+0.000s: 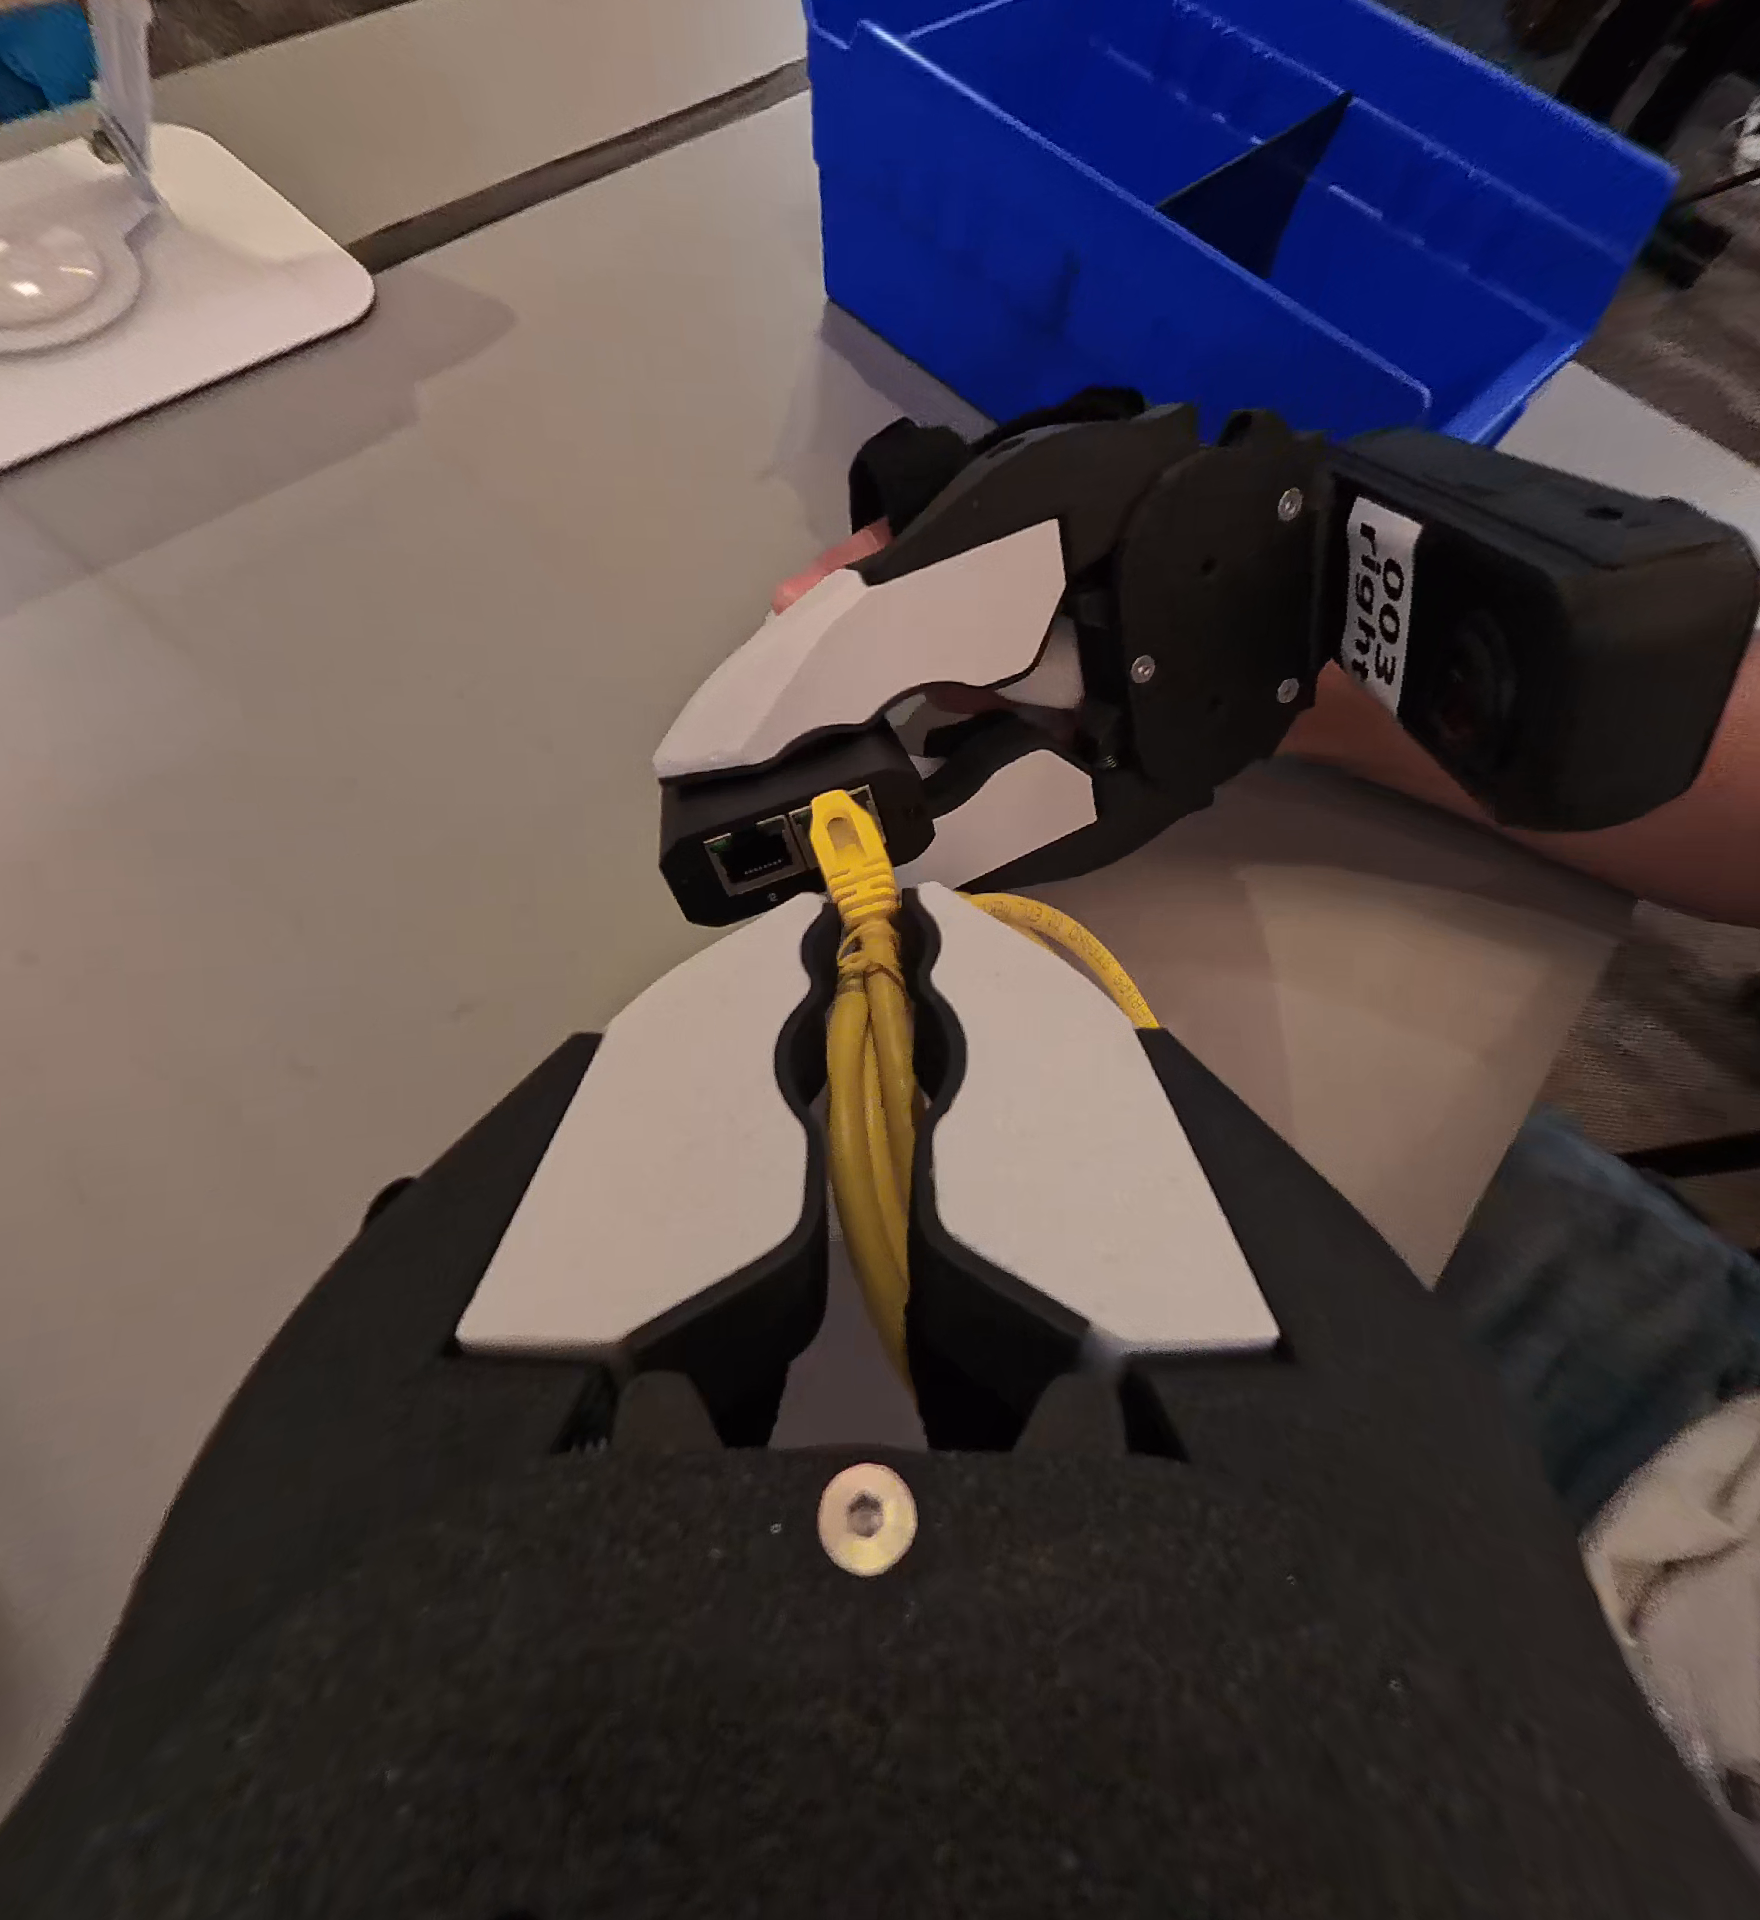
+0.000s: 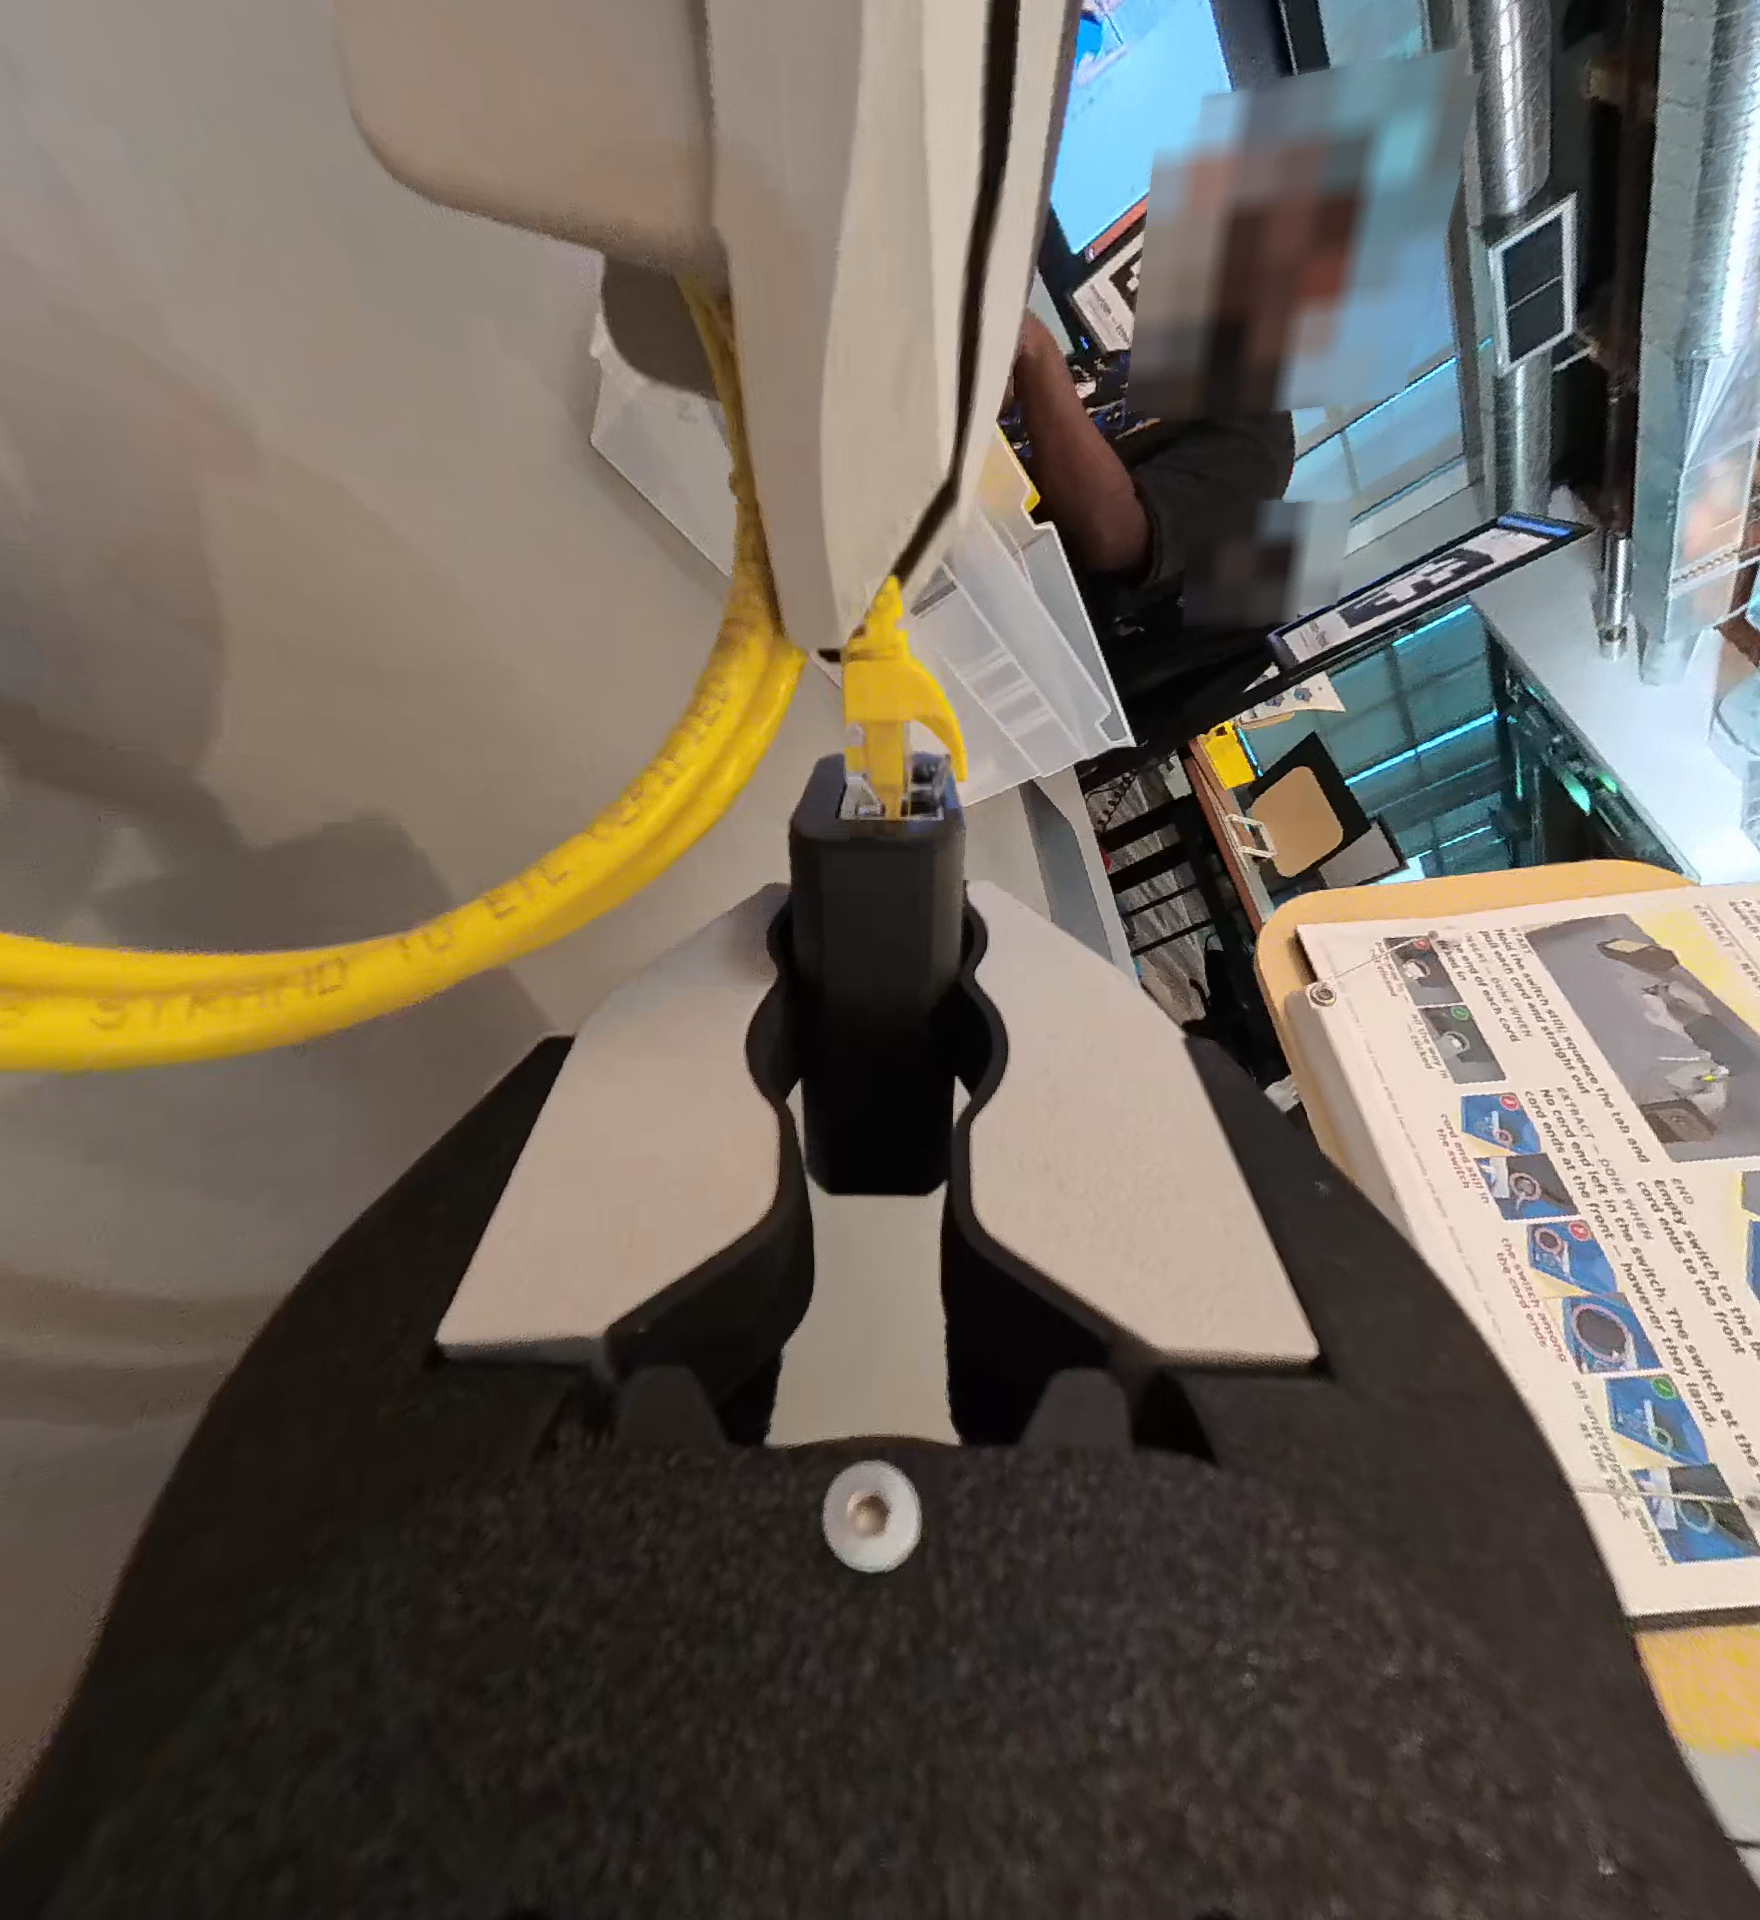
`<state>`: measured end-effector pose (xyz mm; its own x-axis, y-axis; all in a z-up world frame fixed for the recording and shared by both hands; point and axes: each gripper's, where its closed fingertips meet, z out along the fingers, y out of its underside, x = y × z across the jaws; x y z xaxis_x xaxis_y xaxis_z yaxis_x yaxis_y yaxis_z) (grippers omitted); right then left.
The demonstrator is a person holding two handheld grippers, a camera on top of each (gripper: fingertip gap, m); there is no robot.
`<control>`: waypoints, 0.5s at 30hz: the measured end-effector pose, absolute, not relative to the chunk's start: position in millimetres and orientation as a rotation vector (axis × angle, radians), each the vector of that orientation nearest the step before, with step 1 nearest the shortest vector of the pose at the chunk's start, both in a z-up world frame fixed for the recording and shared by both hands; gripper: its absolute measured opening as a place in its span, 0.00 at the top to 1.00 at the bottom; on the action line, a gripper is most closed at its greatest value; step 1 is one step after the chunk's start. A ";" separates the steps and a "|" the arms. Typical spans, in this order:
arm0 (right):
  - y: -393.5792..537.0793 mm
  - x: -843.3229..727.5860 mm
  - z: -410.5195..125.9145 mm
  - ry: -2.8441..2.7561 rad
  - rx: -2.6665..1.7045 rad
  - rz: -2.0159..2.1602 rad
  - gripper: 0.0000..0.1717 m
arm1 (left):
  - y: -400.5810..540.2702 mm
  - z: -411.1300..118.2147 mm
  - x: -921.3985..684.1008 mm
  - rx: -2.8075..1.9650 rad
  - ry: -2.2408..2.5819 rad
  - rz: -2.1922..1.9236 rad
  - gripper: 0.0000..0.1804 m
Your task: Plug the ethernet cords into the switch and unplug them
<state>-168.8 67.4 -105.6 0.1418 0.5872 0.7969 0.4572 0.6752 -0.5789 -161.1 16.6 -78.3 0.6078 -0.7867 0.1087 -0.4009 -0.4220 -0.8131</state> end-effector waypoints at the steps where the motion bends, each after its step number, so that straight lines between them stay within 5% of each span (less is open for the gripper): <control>1: 68.0 -168.6 -104.3 -1.477 -0.905 0.113 0.86 | 16.1 -77.3 -159.6 -2.044 0.938 -0.595 0.94; 12: 71.6 -165.2 -106.6 -1.474 -0.939 0.106 0.86 | 17.7 -77.5 -155.3 -2.054 0.875 -0.660 0.93; 15: 72.4 -163.5 -106.8 -1.472 -0.944 0.100 0.86 | 7.7 -65.3 -168.5 -2.045 0.801 -0.793 0.86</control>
<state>-163.5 72.4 -106.8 0.1626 0.5906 0.7904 0.4778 0.6538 -0.5868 -168.5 7.7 -65.3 0.6057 -0.7535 0.2556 -0.2634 -0.4930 -0.8292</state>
